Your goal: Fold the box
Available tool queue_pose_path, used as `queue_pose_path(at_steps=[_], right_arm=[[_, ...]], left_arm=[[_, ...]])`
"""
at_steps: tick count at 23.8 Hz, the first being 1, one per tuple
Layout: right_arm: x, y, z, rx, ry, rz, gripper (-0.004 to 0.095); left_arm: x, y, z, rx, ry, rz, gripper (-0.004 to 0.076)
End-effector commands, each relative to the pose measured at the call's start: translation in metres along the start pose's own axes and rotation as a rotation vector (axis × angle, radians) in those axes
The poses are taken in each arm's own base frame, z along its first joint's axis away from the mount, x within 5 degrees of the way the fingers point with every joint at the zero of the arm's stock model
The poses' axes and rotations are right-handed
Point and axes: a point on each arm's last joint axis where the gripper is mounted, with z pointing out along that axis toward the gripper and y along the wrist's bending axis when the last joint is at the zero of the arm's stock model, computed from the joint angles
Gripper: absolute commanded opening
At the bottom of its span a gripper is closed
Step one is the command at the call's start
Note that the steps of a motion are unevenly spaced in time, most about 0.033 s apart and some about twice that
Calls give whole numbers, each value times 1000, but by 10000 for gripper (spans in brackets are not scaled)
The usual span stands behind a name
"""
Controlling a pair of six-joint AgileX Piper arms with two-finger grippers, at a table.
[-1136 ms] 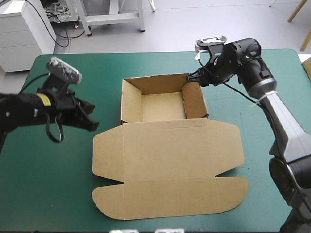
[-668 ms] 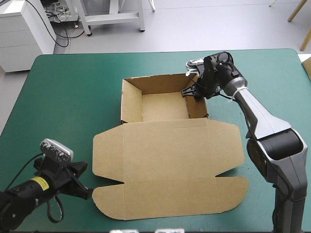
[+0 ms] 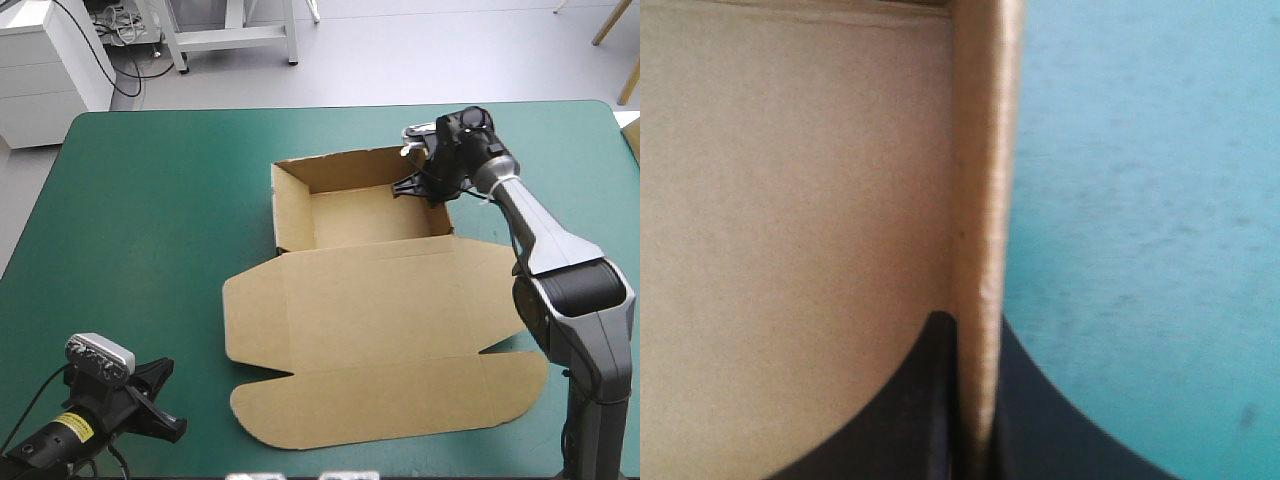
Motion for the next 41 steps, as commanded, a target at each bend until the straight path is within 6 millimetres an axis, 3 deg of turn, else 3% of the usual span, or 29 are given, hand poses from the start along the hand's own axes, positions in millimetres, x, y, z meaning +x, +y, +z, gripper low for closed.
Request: queue_pose_path(at_steps=[1,2,6,11,15,19,25,27,29,30,32,34,38,40,41], right_arm=[[0,-80,-34,133,-85,78,-22],[5,-110,-34,155,-79,132,-22],[27,-184,-39,219,-59,253,-22],[72,-271,-52,303,-34,425,-22],[112,-322,-63,342,-22,568,-22],[134,-345,-70,302,-47,650,-21],[135,-346,-70,279,-56,640,-13],[133,-344,-74,262,-75,637,77],[130,-338,-88,248,-114,596,320],[129,-333,-103,257,-145,591,493],[128,-323,-131,270,-208,585,647],[126,-308,-159,277,-276,571,647],[113,-253,-218,267,-432,477,644],[103,-212,-243,238,-506,406,557],[99,-185,-258,212,-552,344,436]], left_arm=[[-13,0,-4,1,-91,-21,-8],[-13,0,-4,1,-91,-21,-8],[-13,0,-4,1,-91,-21,-8],[-13,0,-4,1,-91,-21,-8],[-13,0,-4,1,-91,-21,-8],[-13,0,-4,1,-91,-21,-8],[-13,0,-4,1,-91,-21,-8],[-13,0,-4,1,-91,-21,-8],[-13,0,-4,1,-91,-21,-8],[-13,0,-4,1,-91,-21,-8],[-13,0,-4,1,-91,-21,-8],[-13,0,-4,1,-91,-21,-8],[-13,0,-4,1,-91,-21,-8],[-13,0,-4,1,-91,-21,-8],[-13,0,-4,1,-91,-21,-8]])
